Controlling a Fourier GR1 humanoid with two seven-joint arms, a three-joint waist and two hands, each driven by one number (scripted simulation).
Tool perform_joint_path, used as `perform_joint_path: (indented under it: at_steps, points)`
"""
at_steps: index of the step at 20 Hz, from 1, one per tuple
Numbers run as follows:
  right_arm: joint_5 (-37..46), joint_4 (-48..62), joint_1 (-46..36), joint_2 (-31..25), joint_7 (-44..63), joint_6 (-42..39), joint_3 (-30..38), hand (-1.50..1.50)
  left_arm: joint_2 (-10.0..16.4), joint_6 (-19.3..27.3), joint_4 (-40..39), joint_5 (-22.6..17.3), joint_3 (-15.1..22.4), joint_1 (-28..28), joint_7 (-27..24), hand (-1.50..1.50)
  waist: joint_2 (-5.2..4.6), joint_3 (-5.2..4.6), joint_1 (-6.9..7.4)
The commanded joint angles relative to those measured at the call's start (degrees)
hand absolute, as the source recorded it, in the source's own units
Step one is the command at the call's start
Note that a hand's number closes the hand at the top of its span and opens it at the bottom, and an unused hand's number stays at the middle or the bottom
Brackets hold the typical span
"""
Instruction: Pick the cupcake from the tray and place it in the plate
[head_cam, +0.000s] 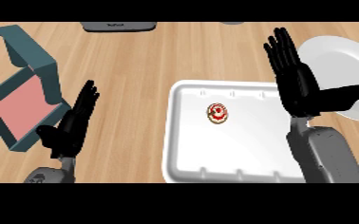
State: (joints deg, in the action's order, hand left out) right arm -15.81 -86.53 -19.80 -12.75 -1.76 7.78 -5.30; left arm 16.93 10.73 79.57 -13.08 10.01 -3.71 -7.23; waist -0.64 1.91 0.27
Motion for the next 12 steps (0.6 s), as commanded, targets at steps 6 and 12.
perform_joint_path:
  at_steps: [6,12]
  points:
    - [4.6,6.5,-16.7,12.5,13.1,17.6,-14.8,-1.5,5.2,0.8,-0.6,6.7,0.1,-9.8,4.7,0.0,0.26,-2.03,2.25]
    - [29.1,13.0,-6.7,12.2,13.8,20.2,-27.3,-1.5,6.2,-1.4,0.1,4.4,-0.7,-9.9,8.6,0.0,0.52,-1.95,0.28]
